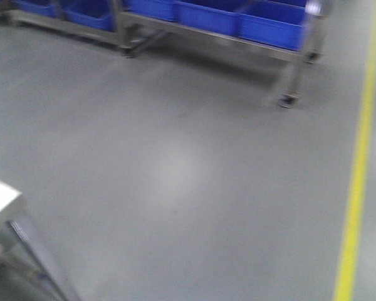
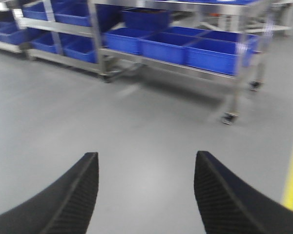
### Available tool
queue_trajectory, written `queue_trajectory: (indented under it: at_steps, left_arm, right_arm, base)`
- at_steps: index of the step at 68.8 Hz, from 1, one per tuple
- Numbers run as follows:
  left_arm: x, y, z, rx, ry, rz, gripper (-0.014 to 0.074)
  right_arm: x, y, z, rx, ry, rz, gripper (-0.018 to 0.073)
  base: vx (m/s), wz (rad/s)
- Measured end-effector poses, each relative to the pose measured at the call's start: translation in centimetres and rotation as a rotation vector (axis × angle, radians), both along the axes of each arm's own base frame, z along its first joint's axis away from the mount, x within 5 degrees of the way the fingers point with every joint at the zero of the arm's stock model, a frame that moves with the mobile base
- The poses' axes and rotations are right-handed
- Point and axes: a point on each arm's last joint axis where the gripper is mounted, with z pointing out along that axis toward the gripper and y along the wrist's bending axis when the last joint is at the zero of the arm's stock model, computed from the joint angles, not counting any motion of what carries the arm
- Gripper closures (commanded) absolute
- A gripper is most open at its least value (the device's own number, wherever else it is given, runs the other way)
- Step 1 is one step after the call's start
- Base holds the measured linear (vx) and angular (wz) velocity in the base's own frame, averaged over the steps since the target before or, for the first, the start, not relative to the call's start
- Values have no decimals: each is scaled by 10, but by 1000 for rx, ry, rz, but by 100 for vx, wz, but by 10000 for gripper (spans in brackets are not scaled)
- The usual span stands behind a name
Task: Move and align brake pads A on conveyor
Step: 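Turn and drive up to the steel table with brake pads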
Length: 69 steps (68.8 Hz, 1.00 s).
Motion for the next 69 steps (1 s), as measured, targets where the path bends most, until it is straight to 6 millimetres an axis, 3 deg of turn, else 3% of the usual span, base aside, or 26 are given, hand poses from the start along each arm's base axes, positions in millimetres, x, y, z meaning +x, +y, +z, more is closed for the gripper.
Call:
queue_trajectory:
  at_steps: [31, 69]
  left_arm:
    - [0, 0, 0, 0, 0, 0, 174]
    - [0, 0, 0, 0, 0, 0, 174]
  right_arm:
    - [0, 0, 0, 0, 0, 0, 136]
    - [0, 0, 0, 0, 0, 0, 136]
  base:
    - [28, 107]
    - [20, 82]
